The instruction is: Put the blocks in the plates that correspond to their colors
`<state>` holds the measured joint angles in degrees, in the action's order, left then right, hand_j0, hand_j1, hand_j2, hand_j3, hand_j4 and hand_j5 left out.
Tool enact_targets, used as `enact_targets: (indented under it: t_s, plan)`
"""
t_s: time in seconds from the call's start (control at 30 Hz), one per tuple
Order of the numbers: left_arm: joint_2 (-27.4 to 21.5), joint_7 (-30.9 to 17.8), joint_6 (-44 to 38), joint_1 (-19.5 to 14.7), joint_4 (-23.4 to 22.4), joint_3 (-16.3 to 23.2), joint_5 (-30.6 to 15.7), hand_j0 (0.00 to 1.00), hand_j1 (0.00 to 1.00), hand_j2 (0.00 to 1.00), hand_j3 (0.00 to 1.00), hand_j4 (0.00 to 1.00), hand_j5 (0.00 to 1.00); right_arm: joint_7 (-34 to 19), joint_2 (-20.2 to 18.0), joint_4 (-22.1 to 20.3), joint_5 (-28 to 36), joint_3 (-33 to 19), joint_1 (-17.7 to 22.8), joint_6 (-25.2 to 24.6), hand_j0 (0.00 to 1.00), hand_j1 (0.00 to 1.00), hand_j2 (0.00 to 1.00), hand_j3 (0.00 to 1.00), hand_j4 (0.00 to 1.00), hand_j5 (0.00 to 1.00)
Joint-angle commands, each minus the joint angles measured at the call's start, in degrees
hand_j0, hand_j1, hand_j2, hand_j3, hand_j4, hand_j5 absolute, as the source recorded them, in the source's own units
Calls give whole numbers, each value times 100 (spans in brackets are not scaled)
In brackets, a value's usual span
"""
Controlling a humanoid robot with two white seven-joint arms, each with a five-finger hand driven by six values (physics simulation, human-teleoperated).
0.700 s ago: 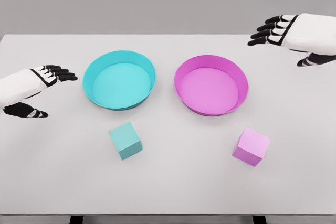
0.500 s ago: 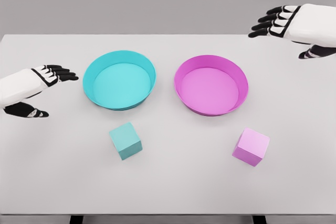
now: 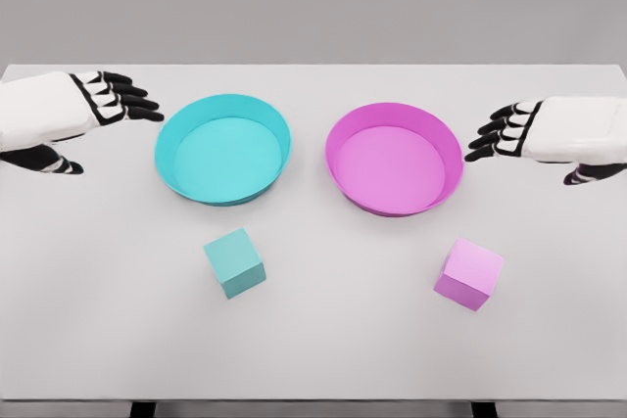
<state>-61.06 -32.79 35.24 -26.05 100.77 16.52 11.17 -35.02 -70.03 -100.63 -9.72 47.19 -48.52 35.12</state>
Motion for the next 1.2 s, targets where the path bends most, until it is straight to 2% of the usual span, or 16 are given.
enact_targets:
  t_s: [0.0,0.03,0.1,0.13,0.17,0.23,0.3,0.37,0.67,1.07,1.17]
  plan:
    - [-55,-221,-24,-4,21,737,-273,100,100,100,100,100,100,2,182,-18,23,458,0,-12,100,100,100,100,100,100]
    - [-47,-221,-24,-628,21,1458,-414,100,100,100,100,100,100,2,183,-18,14,528,0,-12,100,100,100,100,100,100]
    - [-38,-221,-24,-1314,21,2302,-686,100,100,100,100,100,100,2,191,-18,14,625,0,-12,100,100,100,100,100,100]
    - [15,-221,-24,-1868,13,3049,-897,100,100,100,100,100,100,2,191,-18,14,660,0,-12,100,100,100,100,100,100]
    - [32,-221,-24,-2167,21,3488,-1064,100,100,100,100,100,100,2,191,-18,14,721,0,-12,100,100,100,100,100,100]
    - [226,-221,-24,-2800,13,4192,-1363,100,100,100,100,100,100,2,191,-18,-39,924,0,-12,100,100,100,100,100,100]
    - [279,-221,-24,-3125,21,4649,-1460,100,100,100,100,100,100,2,218,-27,-39,1020,0,-12,100,100,100,100,100,100]
    - [287,-221,-24,-3214,21,4773,-1468,100,100,100,100,100,100,2,262,-27,-39,1161,0,-12,100,100,100,100,100,100]
    - [490,-221,-24,-3214,21,5037,-1442,100,100,100,100,100,100,2,315,-27,-39,1460,-18,-12,100,100,100,100,100,100]
    - [700,-221,-24,-3117,13,5045,-1310,100,100,100,100,100,100,2,534,-27,-39,1759,-123,-12,100,100,100,100,100,100]
    - [771,-221,-24,-3038,-5,5037,-1099,100,100,100,100,100,100,2,613,-27,-65,2066,-211,-12,100,100,100,100,100,100]
